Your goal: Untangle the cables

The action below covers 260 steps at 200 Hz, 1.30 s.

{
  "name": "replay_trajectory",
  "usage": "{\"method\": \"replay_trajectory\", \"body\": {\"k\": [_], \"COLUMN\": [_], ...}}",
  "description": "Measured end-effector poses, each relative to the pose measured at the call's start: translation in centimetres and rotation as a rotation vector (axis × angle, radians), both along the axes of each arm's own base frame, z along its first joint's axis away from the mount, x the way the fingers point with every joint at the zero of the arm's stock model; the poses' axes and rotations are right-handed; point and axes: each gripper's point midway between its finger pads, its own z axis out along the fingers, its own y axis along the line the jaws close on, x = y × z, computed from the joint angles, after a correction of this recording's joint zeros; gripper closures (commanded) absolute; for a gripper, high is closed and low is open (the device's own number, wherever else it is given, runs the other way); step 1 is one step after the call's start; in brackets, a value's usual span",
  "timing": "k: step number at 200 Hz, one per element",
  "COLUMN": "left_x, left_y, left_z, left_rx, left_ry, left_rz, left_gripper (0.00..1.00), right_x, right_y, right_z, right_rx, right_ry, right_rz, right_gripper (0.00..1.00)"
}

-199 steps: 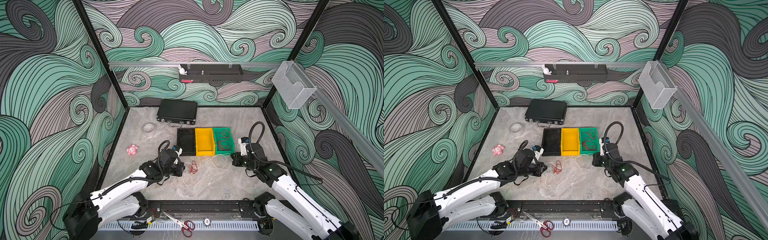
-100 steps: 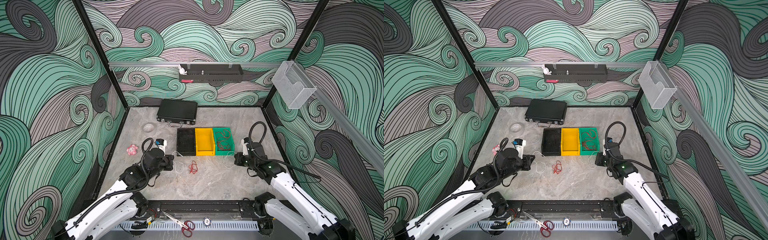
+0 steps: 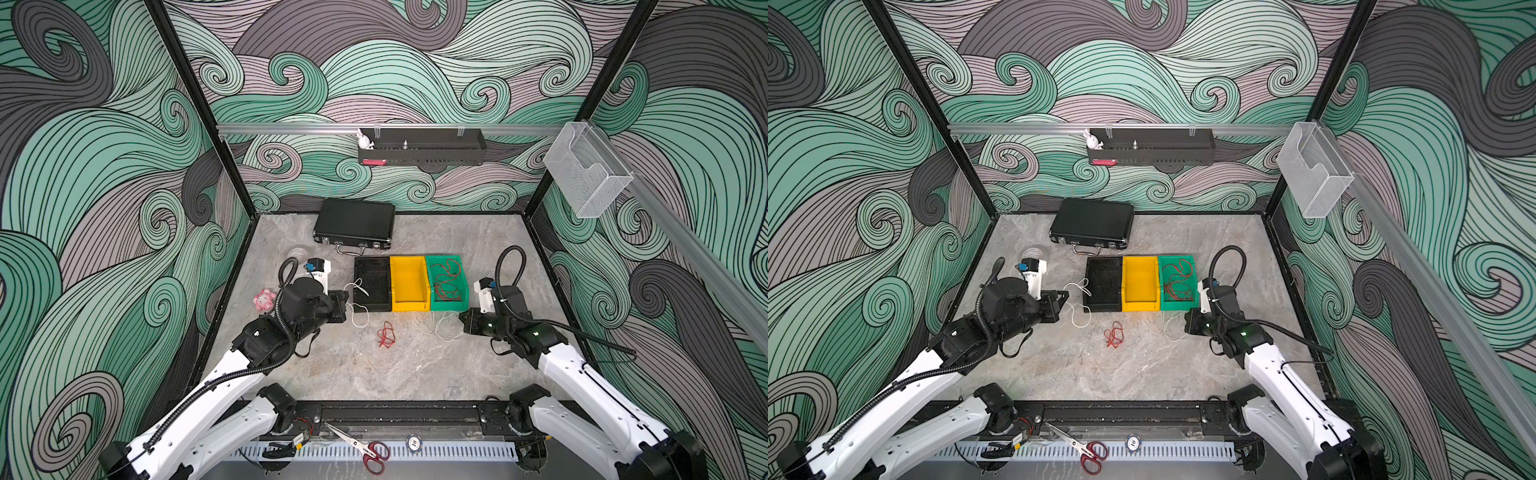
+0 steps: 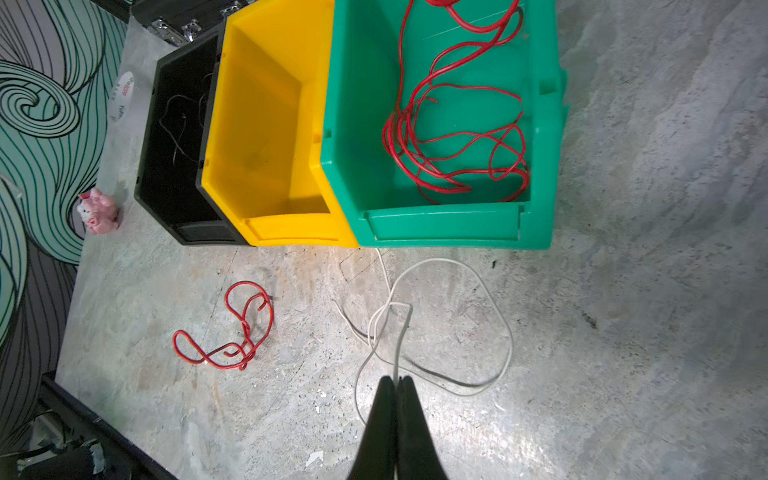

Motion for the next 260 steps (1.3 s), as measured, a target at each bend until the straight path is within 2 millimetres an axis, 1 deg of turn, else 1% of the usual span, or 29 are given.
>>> {"method": "replay_trajectory", "body": {"k": [36,57,71,93,117,141,173,201,227,260], "left_x": [2.4,4.1,5.3,7.2,9.5,11.7,13.7,15.0,15.7,16.0], "left_y": [-4.0,-6.2,-7.5,-9.4,-11.4,-13.3,-14.9,-15.8,-16.0,-15.7], "left_z": [0.6,0.4,-0.2,-1.7,-3.0,-4.8,-8.1,-10.6,-12.7,-15.6], "left_rx": [-0.028,-0.037,-0.039,-0.029,-0.020,-0.012,0.010,0.026,0.048,0.100], "left_ry": [0.052,0.101,0.137,0.202,0.266,0.333,0.415,0.464,0.493,0.526], "left_rz": [-0.090,-0.114,-0.123,-0.123,-0.117,-0.106,-0.077,-0.052,-0.021,0.024], "left_gripper": [1.00,1.00,1.00,1.00,1.00,1.00,1.00,1.00,1.00,1.00], "right_x": [-0.6,-0.9,-1.0,-1.2,-1.5,-1.6,-1.8,-2.0,-2.2,-2.2], "right_y": [0.4,0.5,0.5,0.5,0.5,0.5,0.4,0.3,0.3,0.4], "right_z": [0.1,0.4,0.7,1.1,1.1,1.1,0.9,0.6,0.4,0.3], "right_rx": [0.040,0.055,0.064,0.077,0.084,0.087,0.089,0.091,0.092,0.098], "right_ry": [0.003,-0.010,-0.020,-0.038,-0.042,-0.043,-0.042,-0.042,-0.036,-0.034], "right_rz": [0.015,0.016,0.016,0.018,0.022,0.022,0.021,0.019,0.020,0.018], "right_gripper": [0.97,0.96,0.96,0.96,0.96,0.96,0.95,0.95,0.95,0.95]}}
